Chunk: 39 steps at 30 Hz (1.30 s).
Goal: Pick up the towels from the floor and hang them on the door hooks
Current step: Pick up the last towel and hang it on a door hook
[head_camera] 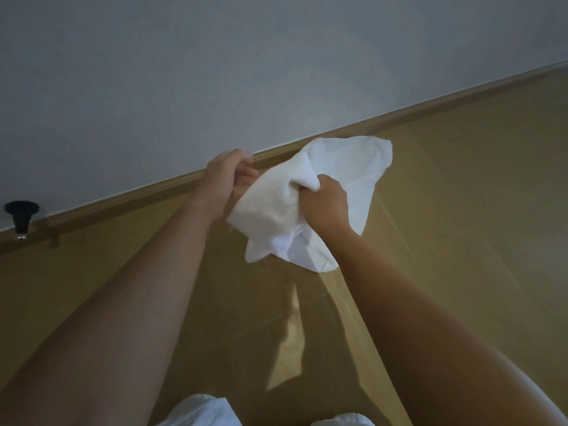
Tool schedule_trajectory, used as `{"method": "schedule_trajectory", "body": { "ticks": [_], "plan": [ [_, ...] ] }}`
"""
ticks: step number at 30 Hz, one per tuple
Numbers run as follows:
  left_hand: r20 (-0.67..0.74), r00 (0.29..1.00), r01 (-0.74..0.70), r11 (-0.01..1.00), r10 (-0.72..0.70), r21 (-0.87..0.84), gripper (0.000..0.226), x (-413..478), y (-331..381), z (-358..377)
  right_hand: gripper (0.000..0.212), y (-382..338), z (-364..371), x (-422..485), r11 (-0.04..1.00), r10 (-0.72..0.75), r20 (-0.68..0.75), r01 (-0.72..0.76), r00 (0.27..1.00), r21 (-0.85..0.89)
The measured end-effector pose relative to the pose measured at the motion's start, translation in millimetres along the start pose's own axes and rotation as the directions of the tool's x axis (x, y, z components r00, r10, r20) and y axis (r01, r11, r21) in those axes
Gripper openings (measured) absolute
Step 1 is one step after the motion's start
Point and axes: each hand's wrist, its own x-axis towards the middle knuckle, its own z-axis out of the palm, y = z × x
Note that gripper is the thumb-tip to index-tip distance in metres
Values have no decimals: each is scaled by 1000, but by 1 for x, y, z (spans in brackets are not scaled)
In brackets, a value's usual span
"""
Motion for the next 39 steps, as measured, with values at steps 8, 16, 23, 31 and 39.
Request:
{"method": "schedule_trajectory", "body": {
  "ticks": [8,16,23,31,39],
  "plan": [
    [242,946,-38,669,-215,742,81,-4,-94,5,18,-32,-32,-1,707,409,134,-406,903,579],
    [-163,979,-49,922,120,384,24,-8,-61,25,11,-44,-41,-10,748,309,25,-259,951,611],
    [-158,937,-229,889,312,397,8,-25,20,43,51,-41,-29,-21,938,21,-53,-2,998,345],
    [-171,963,-262,886,211,-382,12,-44,101,45,35,-42,-34,-26,963,-270,51,271,962,-12],
    [-132,807,-329,623,576,710,49,-42,75,40,16,-61,-75,-19,908,-391,-68,397,918,135]
  ]
}}
